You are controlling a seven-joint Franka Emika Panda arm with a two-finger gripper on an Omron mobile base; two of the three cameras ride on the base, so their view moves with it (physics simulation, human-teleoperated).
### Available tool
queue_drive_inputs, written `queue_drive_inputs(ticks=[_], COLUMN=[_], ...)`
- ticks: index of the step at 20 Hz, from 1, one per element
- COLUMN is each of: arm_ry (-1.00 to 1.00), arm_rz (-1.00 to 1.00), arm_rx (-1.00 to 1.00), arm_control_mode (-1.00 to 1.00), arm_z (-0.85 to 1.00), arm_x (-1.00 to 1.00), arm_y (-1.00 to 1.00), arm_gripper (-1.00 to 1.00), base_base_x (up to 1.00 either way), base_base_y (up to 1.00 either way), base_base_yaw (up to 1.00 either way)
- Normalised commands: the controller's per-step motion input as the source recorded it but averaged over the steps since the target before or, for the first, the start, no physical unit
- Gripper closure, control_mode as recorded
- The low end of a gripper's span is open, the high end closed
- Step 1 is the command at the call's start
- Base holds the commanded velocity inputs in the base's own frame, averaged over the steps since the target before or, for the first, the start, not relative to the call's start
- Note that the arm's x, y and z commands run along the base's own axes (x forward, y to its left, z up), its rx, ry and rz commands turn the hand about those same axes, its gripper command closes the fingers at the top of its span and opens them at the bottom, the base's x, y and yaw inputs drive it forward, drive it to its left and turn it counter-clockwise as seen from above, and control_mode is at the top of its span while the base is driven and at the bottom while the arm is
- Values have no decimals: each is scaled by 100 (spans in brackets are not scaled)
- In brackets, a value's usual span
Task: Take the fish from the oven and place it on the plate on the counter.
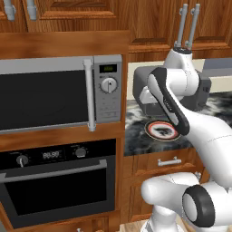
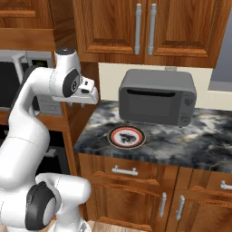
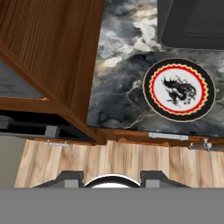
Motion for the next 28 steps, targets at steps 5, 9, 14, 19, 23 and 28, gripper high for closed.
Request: queue_drive_inputs(ticks=[5, 9, 14, 19, 23, 28], arm_ry=[-1, -9, -10, -5, -1, -1], arm_rz=[3, 8, 6, 3, 0, 6], arm_rx=[-5, -13, -14, -16, -13, -8], arm_control_mode=[-100, -100, -100, -100, -100, -100], arm_z=[0, 0, 0, -4, -10, -11], arm_x=[-25, -45, -30, -9, -13, -3], arm_y=[17, 51, 57, 62, 52, 22], arm_gripper=[-100, -100, -100, -100, -100, -100], base_base_x=[0, 0, 0, 0, 0, 0], base_base_y=[0, 0, 0, 0, 0, 0], base_base_yaw=[0, 0, 0, 0, 0, 0])
